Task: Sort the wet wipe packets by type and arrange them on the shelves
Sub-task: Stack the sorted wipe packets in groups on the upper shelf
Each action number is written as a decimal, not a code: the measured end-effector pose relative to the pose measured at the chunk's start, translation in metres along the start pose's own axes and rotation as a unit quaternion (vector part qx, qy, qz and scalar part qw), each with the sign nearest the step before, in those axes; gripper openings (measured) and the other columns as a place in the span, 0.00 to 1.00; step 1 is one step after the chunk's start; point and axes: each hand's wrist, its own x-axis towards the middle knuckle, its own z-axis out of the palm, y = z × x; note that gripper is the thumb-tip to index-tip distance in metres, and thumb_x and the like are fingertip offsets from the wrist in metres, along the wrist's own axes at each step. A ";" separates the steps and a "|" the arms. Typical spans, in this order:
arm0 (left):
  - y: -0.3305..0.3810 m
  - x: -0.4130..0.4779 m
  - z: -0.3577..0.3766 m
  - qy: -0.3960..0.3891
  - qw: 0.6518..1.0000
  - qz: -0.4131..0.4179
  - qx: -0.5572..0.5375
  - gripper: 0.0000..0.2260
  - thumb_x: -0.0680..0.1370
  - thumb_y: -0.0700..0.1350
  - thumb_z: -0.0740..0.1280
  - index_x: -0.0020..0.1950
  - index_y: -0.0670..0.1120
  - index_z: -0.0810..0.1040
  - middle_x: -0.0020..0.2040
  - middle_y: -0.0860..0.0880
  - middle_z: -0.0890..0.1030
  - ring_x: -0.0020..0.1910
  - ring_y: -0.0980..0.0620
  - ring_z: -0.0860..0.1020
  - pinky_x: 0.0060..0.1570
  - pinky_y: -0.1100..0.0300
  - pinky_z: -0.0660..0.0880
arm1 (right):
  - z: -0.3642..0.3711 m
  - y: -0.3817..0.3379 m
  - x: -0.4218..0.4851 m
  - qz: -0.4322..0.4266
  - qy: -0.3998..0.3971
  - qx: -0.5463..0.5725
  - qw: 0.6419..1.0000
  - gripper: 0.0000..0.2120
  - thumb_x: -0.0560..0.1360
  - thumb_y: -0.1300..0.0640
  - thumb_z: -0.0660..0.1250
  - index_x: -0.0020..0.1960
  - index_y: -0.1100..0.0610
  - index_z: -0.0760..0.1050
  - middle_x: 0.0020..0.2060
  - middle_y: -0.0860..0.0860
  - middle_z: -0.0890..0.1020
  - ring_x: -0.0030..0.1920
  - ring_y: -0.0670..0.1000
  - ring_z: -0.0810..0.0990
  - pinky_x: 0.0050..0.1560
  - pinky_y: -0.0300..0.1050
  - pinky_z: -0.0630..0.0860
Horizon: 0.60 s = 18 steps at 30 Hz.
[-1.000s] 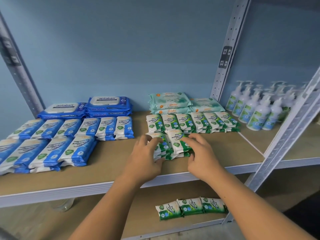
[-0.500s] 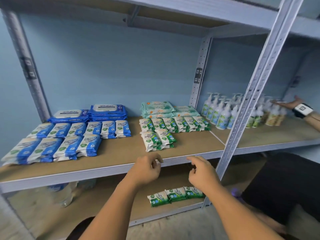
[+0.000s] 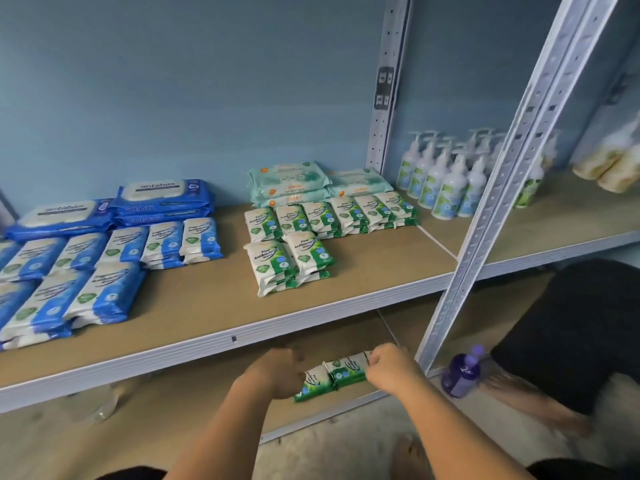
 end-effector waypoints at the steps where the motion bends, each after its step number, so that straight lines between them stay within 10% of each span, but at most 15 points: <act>1: -0.002 0.015 0.003 0.000 1.000 -0.010 -0.021 0.23 0.82 0.50 0.60 0.77 0.50 0.67 0.75 0.48 0.69 0.72 0.45 0.69 0.69 0.56 0.68 | 0.007 0.004 0.016 0.018 -0.012 0.000 1.000 0.11 0.68 0.56 0.62 0.45 0.58 0.80 0.42 0.52 0.82 0.46 0.55 0.81 0.51 0.46 0.80; 5: -0.004 0.073 0.031 -0.012 0.985 -0.049 -0.168 0.19 0.81 0.50 0.63 0.71 0.49 0.71 0.69 0.49 0.74 0.61 0.49 0.76 0.61 0.61 0.71 | 0.049 0.030 0.065 0.089 -0.059 0.040 0.993 0.04 0.71 0.57 0.63 0.38 0.57 0.72 0.38 0.53 0.77 0.35 0.50 0.73 0.37 0.41 0.69; 9: -0.015 0.120 0.067 0.025 0.961 -0.098 -0.256 0.18 0.78 0.42 0.65 0.68 0.50 0.73 0.61 0.49 0.78 0.50 0.50 0.79 0.49 0.60 0.77 | 0.101 0.057 0.102 0.142 -0.103 0.103 0.979 0.04 0.73 0.57 0.64 0.43 0.57 0.76 0.42 0.52 0.79 0.45 0.54 0.79 0.37 0.40 0.69; 12: -0.027 0.142 0.084 0.004 0.962 -0.123 -0.245 0.22 0.78 0.36 0.61 0.70 0.49 0.71 0.65 0.44 0.78 0.57 0.43 0.80 0.39 0.60 0.75 | 0.127 0.060 0.127 0.185 -0.103 0.186 0.959 0.11 0.77 0.57 0.64 0.38 0.59 0.75 0.38 0.54 0.78 0.44 0.56 0.79 0.41 0.45 0.74; 18: -0.041 0.193 0.117 -0.017 0.968 -0.113 -0.222 0.23 0.79 0.38 0.63 0.74 0.49 0.71 0.68 0.47 0.76 0.60 0.45 0.78 0.46 0.61 0.71 | 0.166 0.043 0.187 0.379 -0.099 0.525 0.756 0.25 0.72 0.37 0.71 0.54 0.57 0.75 0.51 0.60 0.83 0.37 0.57 0.79 0.31 0.45 0.77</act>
